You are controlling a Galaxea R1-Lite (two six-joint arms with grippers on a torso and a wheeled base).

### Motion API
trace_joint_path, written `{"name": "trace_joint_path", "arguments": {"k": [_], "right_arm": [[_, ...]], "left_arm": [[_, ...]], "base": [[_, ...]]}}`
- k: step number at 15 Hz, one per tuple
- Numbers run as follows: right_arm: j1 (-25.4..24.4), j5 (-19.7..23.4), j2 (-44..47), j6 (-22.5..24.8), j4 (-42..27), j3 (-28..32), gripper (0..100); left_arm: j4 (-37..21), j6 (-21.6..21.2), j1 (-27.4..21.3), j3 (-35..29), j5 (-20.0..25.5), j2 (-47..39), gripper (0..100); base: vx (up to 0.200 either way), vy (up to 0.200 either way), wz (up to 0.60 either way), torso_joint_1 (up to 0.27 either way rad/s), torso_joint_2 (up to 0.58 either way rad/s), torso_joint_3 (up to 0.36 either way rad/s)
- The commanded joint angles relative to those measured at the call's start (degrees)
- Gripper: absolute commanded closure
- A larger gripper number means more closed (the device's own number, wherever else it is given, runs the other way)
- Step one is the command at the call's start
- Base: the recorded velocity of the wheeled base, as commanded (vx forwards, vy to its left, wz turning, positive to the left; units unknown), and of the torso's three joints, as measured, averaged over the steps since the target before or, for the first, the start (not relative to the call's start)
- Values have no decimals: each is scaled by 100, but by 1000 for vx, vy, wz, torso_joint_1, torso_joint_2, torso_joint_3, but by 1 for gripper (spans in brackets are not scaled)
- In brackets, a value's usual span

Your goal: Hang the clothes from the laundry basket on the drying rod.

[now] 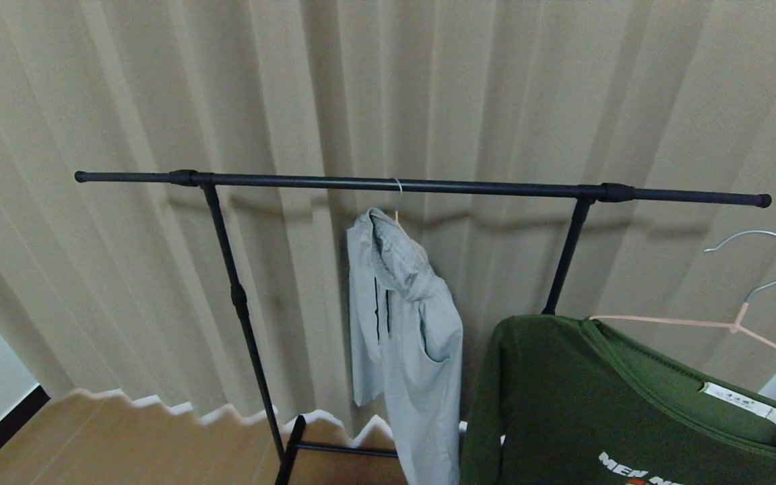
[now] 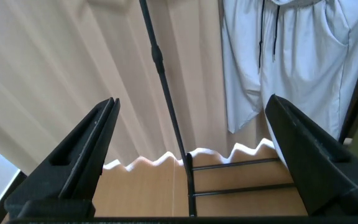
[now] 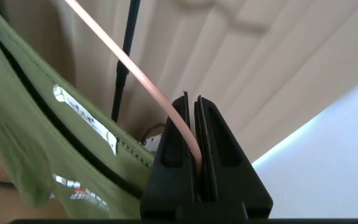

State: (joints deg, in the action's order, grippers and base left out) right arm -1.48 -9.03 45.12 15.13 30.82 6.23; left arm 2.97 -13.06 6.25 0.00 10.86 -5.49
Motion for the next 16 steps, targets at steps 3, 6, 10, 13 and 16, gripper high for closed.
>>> {"name": "trace_joint_path", "arguments": {"k": [3, 6, 10, 13, 16], "right_arm": [[68, -46, 208, -1, 3, 63, 100], [218, -55, 718, -1, 21, 247, 100], [314, -187, 1201, 8, 12, 678, 100], [218, -424, 1790, 148, 21, 1144, 100], [-11, -652, 2353, 192, 12, 1574, 100]], "left_arm": [[1, -4, -1, 0, -5, -23, 0], [1, -13, -1, 0, -5, -23, 0], [1, -13, -1, 0, -5, -23, 0], [1, -13, -1, 0, -5, -23, 0], [1, -4, -1, 0, -5, -23, 0]], "base": [[200, 0, 0, -4, -2, 4], [200, 0, 0, 7, 5, 1], [150, 0, 0, 2, 2, 4], [0, 0, 0, 0, 0, 0], [0, 0, 0, 0, 0, 0]]}}
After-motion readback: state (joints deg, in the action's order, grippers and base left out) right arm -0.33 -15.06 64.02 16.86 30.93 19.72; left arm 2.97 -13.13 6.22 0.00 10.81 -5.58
